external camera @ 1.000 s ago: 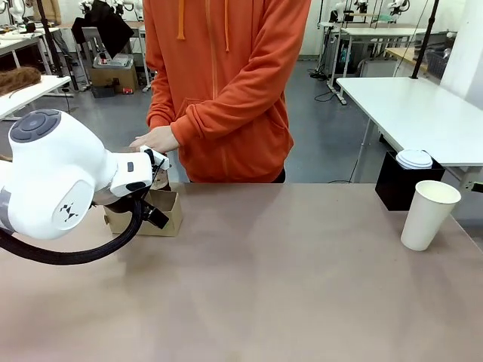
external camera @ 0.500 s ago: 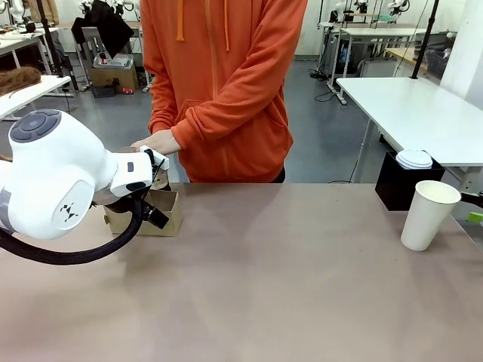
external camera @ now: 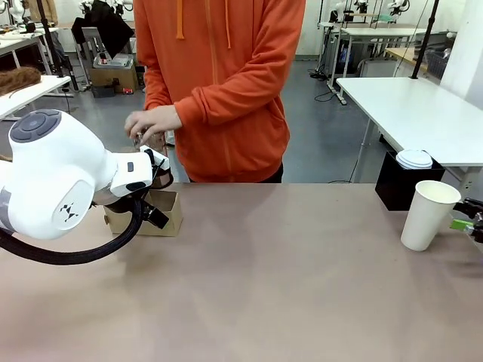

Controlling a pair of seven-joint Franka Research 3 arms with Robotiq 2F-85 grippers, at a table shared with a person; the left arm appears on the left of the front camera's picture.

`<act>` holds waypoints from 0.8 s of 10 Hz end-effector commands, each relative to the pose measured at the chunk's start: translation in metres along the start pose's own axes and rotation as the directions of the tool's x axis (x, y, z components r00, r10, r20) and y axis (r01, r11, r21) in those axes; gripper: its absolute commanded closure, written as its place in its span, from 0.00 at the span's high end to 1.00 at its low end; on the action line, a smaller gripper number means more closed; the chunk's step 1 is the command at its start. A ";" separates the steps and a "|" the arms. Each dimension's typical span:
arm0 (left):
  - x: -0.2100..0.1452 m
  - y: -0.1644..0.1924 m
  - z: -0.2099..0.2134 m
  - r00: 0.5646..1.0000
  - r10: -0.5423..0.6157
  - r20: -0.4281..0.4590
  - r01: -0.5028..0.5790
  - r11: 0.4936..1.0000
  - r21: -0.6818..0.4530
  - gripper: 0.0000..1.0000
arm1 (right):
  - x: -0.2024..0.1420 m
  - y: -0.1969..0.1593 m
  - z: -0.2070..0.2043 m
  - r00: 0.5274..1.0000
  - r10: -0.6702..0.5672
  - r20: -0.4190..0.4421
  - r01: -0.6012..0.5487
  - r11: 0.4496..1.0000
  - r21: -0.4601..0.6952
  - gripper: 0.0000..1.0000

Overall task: Pour a drink into a cup and package it in a carrier.
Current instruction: Pick up the 600 ml Paper Cup and place it in the middle top area of the table.

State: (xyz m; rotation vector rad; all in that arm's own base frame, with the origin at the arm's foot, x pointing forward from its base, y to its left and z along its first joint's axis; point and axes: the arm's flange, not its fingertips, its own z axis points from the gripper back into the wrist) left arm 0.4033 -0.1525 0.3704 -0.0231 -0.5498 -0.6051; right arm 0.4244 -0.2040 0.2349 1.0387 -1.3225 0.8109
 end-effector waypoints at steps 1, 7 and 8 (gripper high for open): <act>-0.001 0.000 0.000 1.000 0.001 0.001 -0.001 1.000 -0.001 1.00 | 0.002 0.008 -0.017 0.999 0.041 -0.003 -0.041 0.998 -0.045 1.00; -0.001 0.000 0.000 1.000 0.001 0.001 -0.001 1.000 -0.001 1.00 | -0.004 0.005 -0.047 0.999 0.025 -0.026 -0.025 0.999 -0.032 1.00; -0.001 0.000 0.000 1.000 0.001 0.001 -0.001 1.000 -0.001 1.00 | -0.003 0.003 -0.051 0.999 0.024 -0.025 -0.025 0.999 -0.035 1.00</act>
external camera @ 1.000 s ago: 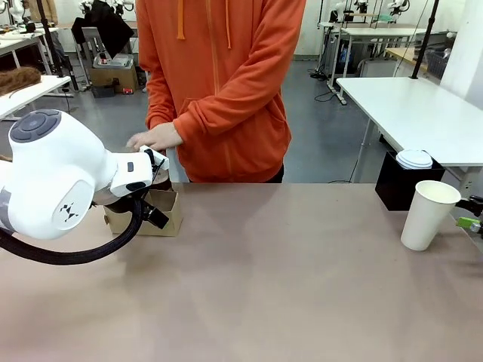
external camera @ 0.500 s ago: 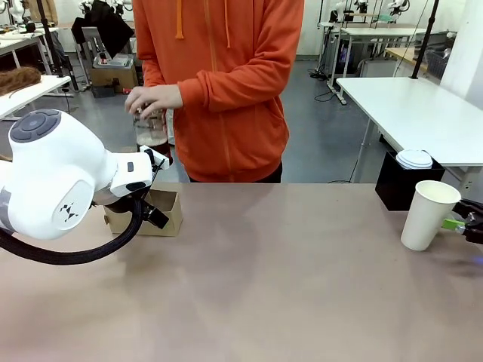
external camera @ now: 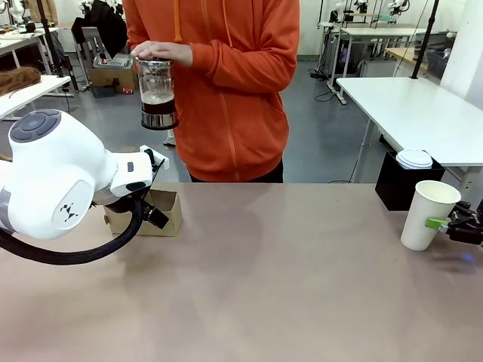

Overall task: Pour a drink into a cup and package it in a carrier.
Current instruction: Pick up the 600 ml Paper Cup and place it in the middle top area of the table.

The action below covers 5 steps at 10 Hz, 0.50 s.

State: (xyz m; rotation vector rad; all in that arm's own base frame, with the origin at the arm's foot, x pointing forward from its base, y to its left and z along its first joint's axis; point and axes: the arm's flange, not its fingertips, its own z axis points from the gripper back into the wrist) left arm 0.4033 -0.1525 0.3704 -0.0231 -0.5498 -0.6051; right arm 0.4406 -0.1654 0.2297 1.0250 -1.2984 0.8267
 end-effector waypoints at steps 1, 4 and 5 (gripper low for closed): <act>-0.001 0.000 0.000 1.000 0.001 0.001 -0.001 1.000 -0.001 1.00 | 0.003 0.002 -0.014 1.000 0.017 -0.003 -0.017 0.999 -0.039 1.00; -0.001 0.000 0.000 1.000 0.001 0.001 -0.001 1.000 -0.001 1.00 | 0.001 -0.003 -0.015 1.000 0.012 -0.010 -0.013 1.000 -0.012 0.80; -0.001 0.000 0.000 1.000 0.001 0.001 -0.001 1.000 -0.001 1.00 | 0.002 -0.005 -0.009 0.998 -0.055 -0.040 0.057 0.998 0.039 0.80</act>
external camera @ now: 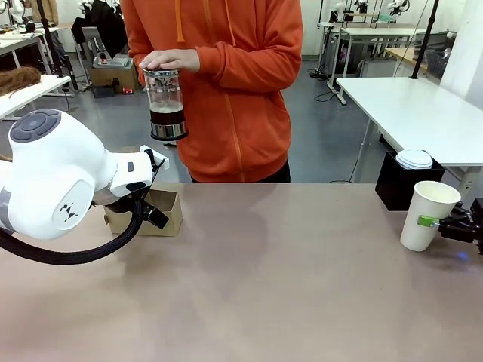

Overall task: Pour a drink into a cup and package it in a carrier.
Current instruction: Pick up the 600 ml Paper Cup and place it in the middle top area of the table.

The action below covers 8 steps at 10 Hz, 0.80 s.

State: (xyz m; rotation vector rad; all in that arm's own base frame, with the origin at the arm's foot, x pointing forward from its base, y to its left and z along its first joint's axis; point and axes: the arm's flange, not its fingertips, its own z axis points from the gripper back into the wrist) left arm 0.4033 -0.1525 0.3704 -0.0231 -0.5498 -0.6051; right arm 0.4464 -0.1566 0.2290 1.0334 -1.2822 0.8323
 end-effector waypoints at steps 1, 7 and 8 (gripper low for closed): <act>-0.001 0.000 0.000 1.000 0.001 0.001 -0.001 1.000 -0.001 1.00 | 0.000 0.000 0.000 1.000 0.012 0.007 -0.012 1.000 -0.009 0.80; -0.001 0.000 0.000 1.000 0.001 0.001 -0.001 1.000 -0.001 1.00 | 0.057 0.036 -0.034 0.999 -0.026 0.037 0.028 0.998 -0.059 0.80; -0.001 0.000 0.000 1.000 0.001 0.001 -0.001 1.000 -0.001 1.00 | 0.072 0.048 -0.064 0.999 -0.029 0.024 0.029 0.999 -0.017 0.80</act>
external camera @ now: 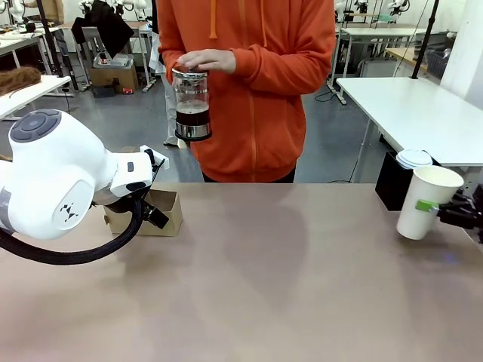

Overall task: Pour a drink into a cup and package it in a carrier.
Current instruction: Pick up the 600 ml Paper Cup and place it in the middle top area of the table.

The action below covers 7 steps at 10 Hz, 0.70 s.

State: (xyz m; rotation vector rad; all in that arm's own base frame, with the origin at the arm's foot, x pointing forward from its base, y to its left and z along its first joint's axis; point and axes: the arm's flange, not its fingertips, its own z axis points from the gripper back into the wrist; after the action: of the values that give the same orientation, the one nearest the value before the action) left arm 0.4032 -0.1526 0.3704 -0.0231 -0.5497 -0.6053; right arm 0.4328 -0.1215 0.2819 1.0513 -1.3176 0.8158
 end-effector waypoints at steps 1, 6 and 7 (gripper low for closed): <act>-0.001 0.000 0.001 1.000 0.001 0.001 -0.001 1.000 -0.001 1.00 | 0.031 0.018 -0.066 0.999 -0.033 -0.028 0.033 0.999 -0.013 0.80; -0.001 0.000 0.001 1.000 0.001 0.001 -0.001 1.000 -0.001 1.00 | 0.026 0.014 -0.218 0.999 -0.036 -0.039 0.036 0.999 -0.001 0.80; -0.001 0.000 0.001 1.000 0.001 0.001 -0.001 1.000 -0.001 1.00 | 0.016 0.009 -0.240 0.999 -0.002 -0.050 0.002 1.000 -0.001 0.80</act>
State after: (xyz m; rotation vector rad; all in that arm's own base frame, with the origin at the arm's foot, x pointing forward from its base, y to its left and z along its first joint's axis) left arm 0.4033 -0.1525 0.3701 -0.0225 -0.5491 -0.6053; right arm 0.4929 0.0951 0.3209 1.0788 -1.2412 0.8394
